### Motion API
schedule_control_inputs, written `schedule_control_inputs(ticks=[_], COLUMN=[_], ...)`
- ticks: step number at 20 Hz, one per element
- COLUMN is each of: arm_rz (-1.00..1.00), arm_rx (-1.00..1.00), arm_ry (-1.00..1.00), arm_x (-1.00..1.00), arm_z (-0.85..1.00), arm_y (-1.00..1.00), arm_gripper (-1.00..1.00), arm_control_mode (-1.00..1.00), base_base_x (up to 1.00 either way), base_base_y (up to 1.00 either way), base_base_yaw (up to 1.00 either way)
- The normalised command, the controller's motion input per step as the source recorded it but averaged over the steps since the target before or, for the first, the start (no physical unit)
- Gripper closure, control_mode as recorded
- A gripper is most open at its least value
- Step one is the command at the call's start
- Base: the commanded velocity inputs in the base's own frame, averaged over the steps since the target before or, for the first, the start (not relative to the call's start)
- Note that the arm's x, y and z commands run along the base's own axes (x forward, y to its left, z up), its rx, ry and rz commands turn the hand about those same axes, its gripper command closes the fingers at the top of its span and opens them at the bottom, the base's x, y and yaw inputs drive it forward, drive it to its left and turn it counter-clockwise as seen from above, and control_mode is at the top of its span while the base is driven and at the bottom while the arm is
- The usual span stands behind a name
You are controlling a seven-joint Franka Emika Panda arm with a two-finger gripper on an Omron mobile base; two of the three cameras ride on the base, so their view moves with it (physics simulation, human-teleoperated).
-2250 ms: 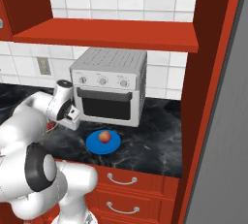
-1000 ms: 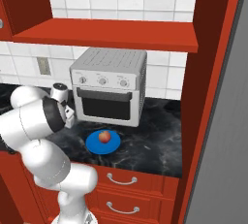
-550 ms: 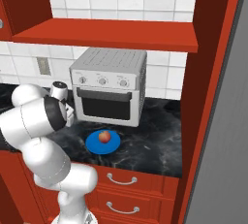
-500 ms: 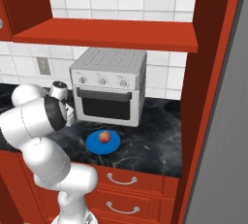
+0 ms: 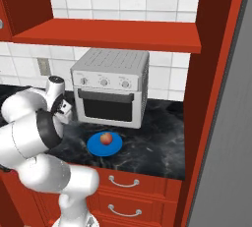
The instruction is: Remove the peach from the bowl and place it on the small plate. Then place the bowl with only the steak in the microwave, close the door, and press the start button to microwave the steak.
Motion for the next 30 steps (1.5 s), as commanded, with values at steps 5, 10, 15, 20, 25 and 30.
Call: schedule_control_inputs(ticks=[5, 10, 15, 20, 25, 30], arm_rz=[-0.04, -0.07, -0.12, -0.17, -0.17, -0.16], arm_rx=[0.0, 0.03, 0.06, 0.03, 0.02, 0.05], arm_ry=[-0.15, -0.1, -0.01, -0.07, -0.11, -0.08], arm_x=[-0.62, -0.79, -0.81, -0.84, -0.63, -0.63], arm_z=[0.64, 0.67, 0.78, 0.55, 0.61, 0.61], arm_y=[0.0, 0.0, -0.09, -0.51, -0.73, -0.7], arm_gripper=[1.0, 1.0, 1.0, 1.0, 1.0, 1.0], arm_control_mode=[-1.0, -1.0, -1.0, -1.0, -1.0, -1.0], base_base_x=[0.0, 0.0, 0.0, 0.0, 0.0, 0.0], base_base_y=[0.0, 0.0, 0.0, 0.0, 0.0, 0.0], base_base_yaw=[0.0, 0.0, 0.0, 0.0, 0.0, 0.0])
